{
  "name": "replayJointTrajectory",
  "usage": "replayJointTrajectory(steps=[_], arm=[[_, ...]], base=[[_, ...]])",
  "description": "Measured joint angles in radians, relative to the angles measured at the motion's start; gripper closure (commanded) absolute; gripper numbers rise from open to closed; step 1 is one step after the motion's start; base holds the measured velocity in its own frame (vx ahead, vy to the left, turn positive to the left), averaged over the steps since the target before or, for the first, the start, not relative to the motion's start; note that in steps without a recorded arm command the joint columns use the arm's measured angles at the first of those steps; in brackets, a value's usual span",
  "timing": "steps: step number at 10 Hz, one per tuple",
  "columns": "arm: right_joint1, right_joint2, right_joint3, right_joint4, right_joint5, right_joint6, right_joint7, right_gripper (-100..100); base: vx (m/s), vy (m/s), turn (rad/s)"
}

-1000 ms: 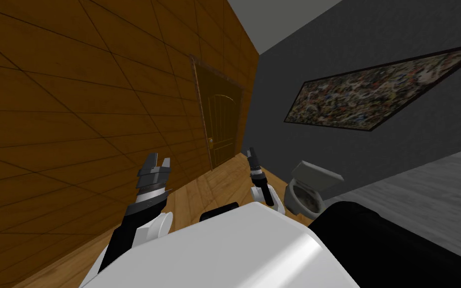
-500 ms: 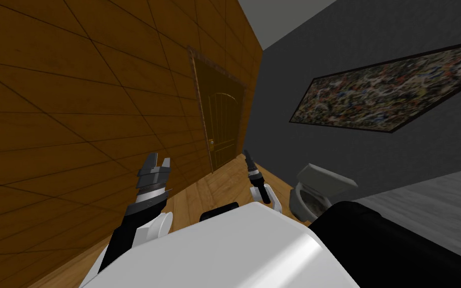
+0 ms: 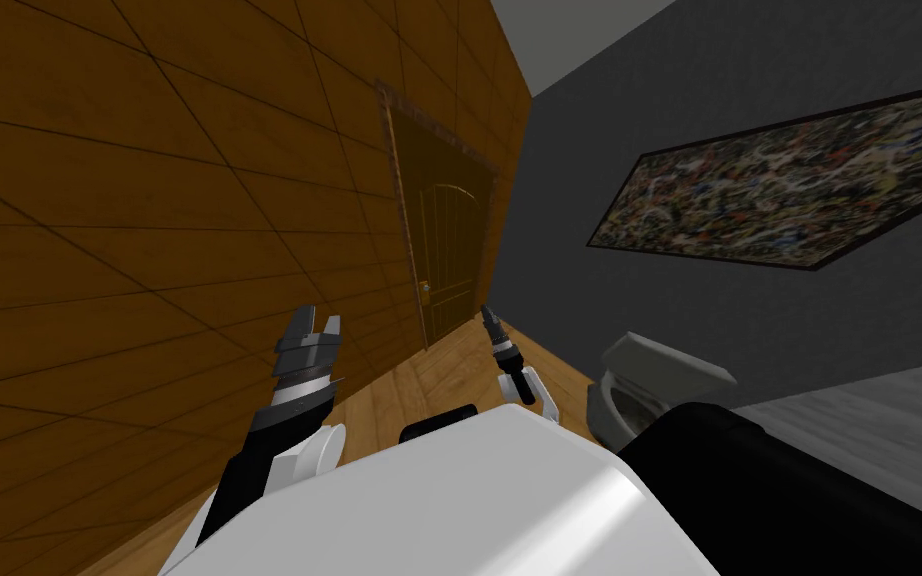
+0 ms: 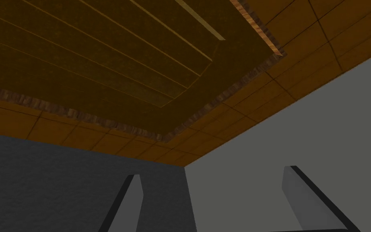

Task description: Pull the door open

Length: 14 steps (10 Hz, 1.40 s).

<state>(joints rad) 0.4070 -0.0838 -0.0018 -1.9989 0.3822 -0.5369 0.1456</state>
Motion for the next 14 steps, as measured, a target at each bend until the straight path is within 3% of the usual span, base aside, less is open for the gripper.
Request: replayJointTrajectory(steps=[14], arm=[[-0.095,-0.031,0.012,0.228,0.258,-0.03,0.157,-100]], base=[[0.109,0.047,-0.003]])
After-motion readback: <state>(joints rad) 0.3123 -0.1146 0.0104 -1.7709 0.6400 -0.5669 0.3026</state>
